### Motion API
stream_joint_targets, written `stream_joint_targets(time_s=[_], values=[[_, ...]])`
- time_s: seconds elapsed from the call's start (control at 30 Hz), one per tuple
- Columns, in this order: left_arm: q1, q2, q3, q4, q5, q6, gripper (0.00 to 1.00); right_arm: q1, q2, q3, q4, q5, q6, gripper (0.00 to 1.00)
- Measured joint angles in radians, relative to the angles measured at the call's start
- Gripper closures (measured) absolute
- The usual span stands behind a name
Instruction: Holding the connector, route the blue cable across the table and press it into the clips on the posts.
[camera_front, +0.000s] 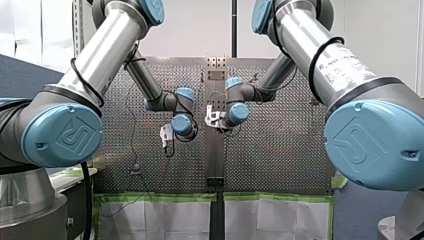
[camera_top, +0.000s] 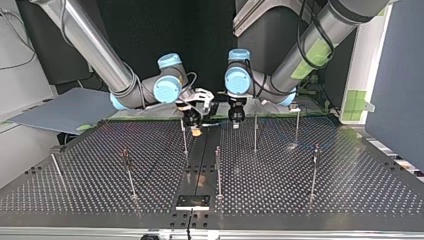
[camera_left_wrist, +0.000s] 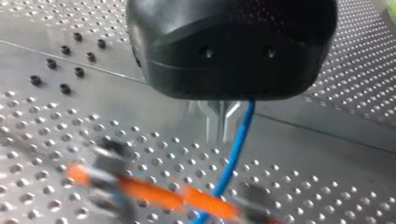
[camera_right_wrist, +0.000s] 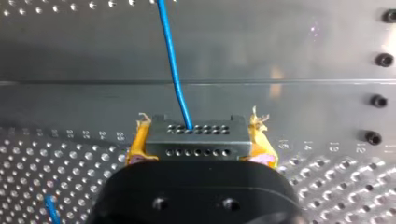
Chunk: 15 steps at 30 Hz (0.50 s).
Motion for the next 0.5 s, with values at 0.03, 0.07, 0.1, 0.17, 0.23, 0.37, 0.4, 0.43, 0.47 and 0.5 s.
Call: stream_joint_targets(time_s=[0.03, 0.07, 0.1, 0.17, 0.23, 0.37, 0.4, 0.43, 0.47, 0.5], values=[[0.0, 0.006, 0.0, -0.005, -0.004, 0.0, 1.0, -0.001, -0.004, -0.001, 0.006, 0.0, 0.0, 1.0], [-0.001, 0.014, 0.0, -0.013, -0.007, 0.0, 1.0, -0.003, -0.01, -0.003, 0.013, 0.0, 0.001, 1.0], [-0.002, 0.021, 0.0, -0.018, -0.009, 0.001, 1.0, -0.005, -0.018, -0.004, 0.021, 0.0, 0.002, 1.0], [-0.004, 0.037, 0.0, -0.029, -0.011, 0.001, 1.0, -0.01, -0.032, -0.005, 0.031, 0.0, 0.003, 1.0], [-0.006, 0.05, 0.0, -0.036, -0.012, 0.002, 1.0, -0.014, -0.048, -0.005, 0.039, 0.0, 0.005, 1.0], [-0.017, 0.086, -0.001, -0.06, -0.013, 0.006, 1.0, -0.022, -0.084, -0.006, 0.057, -0.001, 0.01, 1.0], [-0.02, 0.094, -0.001, -0.065, -0.013, 0.006, 1.0, -0.024, -0.095, -0.006, 0.065, -0.001, 0.011, 1.0], [-0.022, 0.102, -0.001, -0.07, -0.013, 0.007, 1.0, -0.025, -0.103, -0.006, 0.071, -0.001, 0.012, 1.0], [-0.025, 0.113, -0.001, -0.076, -0.013, 0.007, 1.0, -0.027, -0.111, -0.006, 0.078, -0.001, 0.013, 1.0], [-0.028, 0.122, -0.001, -0.08, -0.013, 0.007, 1.0, -0.028, -0.122, -0.006, 0.087, -0.001, 0.013, 1.0]])
